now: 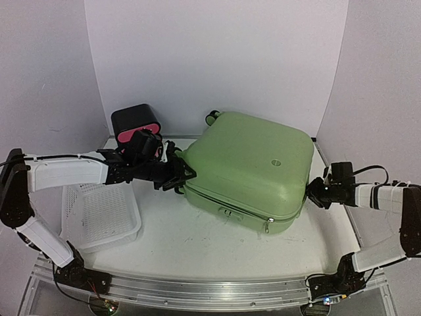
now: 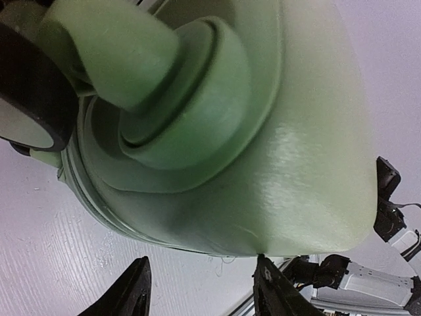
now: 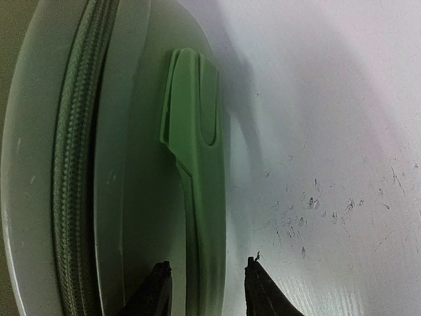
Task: Open, take out, and arrange the luggage
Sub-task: Rotate the luggage at the center of the board.
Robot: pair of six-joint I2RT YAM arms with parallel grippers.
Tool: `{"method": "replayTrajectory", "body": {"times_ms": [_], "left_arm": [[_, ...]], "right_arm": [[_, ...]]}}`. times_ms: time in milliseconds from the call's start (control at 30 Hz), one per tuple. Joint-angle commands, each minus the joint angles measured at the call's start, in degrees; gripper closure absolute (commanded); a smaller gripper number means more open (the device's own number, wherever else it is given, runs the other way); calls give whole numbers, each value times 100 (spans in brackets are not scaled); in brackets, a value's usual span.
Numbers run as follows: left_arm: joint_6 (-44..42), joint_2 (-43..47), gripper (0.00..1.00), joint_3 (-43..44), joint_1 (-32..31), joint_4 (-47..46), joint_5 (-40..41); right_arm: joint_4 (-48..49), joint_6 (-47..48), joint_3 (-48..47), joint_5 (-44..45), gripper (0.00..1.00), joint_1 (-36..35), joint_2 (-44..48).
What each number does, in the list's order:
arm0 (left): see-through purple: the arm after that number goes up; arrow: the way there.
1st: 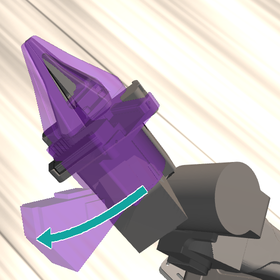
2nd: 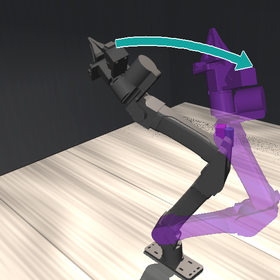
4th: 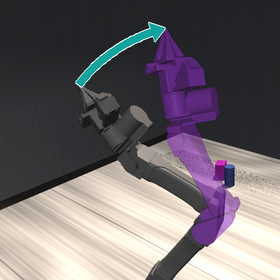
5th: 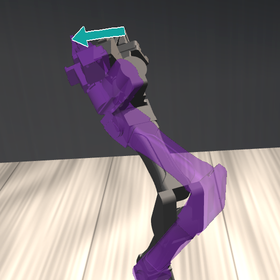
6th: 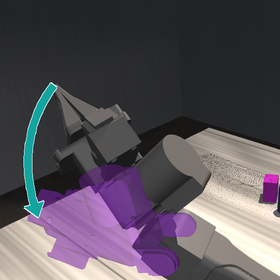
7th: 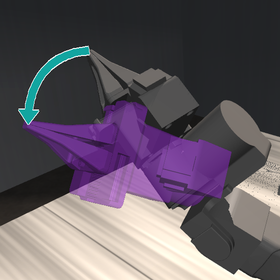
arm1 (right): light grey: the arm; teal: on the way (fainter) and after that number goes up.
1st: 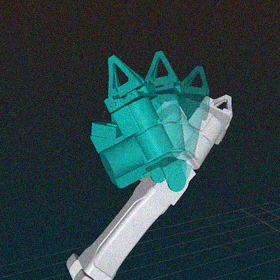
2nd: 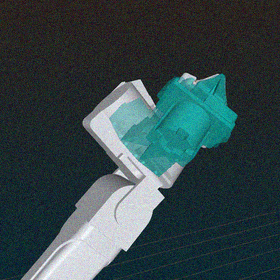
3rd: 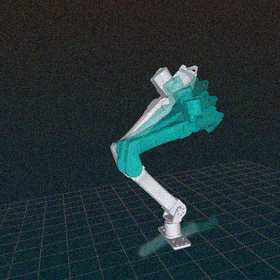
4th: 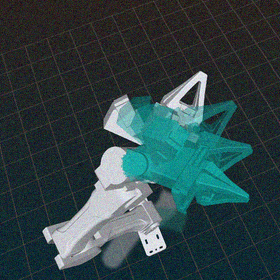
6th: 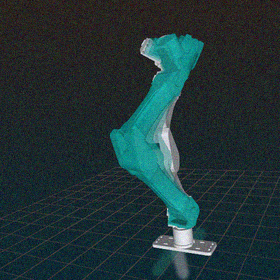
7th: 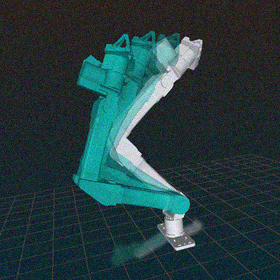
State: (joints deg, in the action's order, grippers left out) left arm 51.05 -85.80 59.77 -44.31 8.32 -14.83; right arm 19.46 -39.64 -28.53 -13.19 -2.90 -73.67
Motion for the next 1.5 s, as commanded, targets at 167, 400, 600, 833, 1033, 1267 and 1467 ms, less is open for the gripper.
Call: {"method": "replayTrajectory", "body": {"times_ms": [167,400,600,833,1033,1267,1467], "left_arm": [[-271,-692,49,661,7,-535,8],[-705,-1119,50,1026,273,-529,-167],[-833,-1519,51,1338,483,-525,-355],[-992,-1804,52,1680,699,-525,-345],[-1171,-2027,53,2002,841,-521,-420],[-1352,-2286,53,2391,934,-528,-412],[-1497,-2686,54,2922,1007,-524,-496]], "right_arm": [[220,249,-80,-285,70,24,13],[208,294,53,-390,76,22,247],[215,-88,423,-814,78,15,735],[93,-547,838,-1185,78,-72,1529],[40,-848,999,-1097,76,-677,1536],[129,-1546,834,-573,74,-2063,1338],[137,-2028,615,-264,73,-2787,1460]]}}
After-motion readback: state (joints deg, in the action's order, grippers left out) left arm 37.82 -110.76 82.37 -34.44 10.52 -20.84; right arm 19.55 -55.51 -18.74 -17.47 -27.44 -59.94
